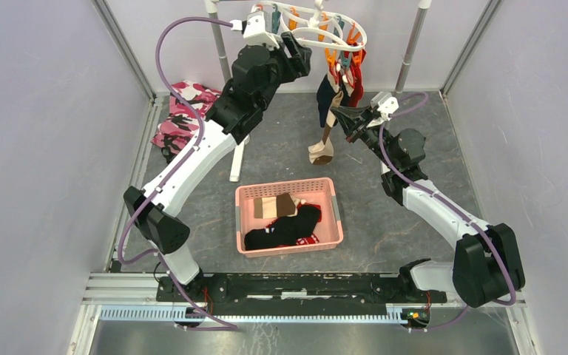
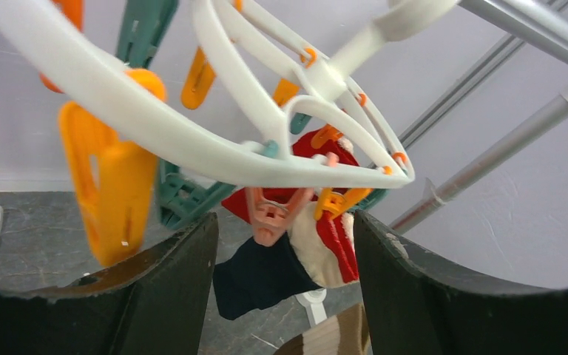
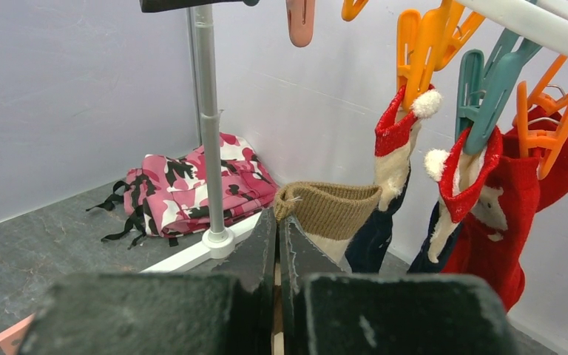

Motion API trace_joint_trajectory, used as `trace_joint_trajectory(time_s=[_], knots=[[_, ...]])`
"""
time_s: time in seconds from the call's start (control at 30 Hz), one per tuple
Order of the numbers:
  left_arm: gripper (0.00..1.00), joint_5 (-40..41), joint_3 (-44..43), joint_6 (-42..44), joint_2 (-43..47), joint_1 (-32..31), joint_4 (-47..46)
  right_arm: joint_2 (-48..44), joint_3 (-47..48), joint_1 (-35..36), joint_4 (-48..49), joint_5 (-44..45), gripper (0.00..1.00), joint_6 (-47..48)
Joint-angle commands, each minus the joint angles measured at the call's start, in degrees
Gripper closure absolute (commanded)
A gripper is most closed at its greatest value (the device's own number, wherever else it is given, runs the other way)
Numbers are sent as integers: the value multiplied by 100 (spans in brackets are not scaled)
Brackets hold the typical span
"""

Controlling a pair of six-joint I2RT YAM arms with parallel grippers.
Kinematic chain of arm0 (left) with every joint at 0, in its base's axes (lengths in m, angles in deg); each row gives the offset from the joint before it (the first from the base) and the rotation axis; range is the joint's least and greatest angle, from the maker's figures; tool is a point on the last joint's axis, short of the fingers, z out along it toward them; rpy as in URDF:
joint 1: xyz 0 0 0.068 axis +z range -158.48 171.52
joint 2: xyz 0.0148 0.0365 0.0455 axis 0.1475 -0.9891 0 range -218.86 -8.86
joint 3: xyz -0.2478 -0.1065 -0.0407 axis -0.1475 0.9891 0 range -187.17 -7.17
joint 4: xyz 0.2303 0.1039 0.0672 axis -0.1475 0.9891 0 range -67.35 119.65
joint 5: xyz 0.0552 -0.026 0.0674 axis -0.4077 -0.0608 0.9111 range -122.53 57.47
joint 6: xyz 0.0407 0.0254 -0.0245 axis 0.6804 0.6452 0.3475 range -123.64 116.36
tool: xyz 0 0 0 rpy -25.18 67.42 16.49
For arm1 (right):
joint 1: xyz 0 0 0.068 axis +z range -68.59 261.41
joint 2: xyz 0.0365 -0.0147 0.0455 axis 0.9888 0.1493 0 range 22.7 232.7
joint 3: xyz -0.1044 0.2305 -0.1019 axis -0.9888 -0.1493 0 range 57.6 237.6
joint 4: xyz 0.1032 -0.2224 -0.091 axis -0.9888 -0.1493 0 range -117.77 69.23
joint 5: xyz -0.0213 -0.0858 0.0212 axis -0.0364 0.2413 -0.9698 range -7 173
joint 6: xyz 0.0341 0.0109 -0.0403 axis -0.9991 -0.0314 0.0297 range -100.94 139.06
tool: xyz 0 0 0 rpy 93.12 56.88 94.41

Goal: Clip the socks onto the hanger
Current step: Open the clamp at the hanger.

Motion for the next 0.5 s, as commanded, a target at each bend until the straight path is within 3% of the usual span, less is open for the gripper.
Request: trace_joint_trajectory(time_s=[0.0,0.47], knots=[[28,-267,-180,-155,149,185,2,3,278,11,98,209,100,49],[34,-420,-240,-44,4,212,-294,100,401,61,80,377,100,159]])
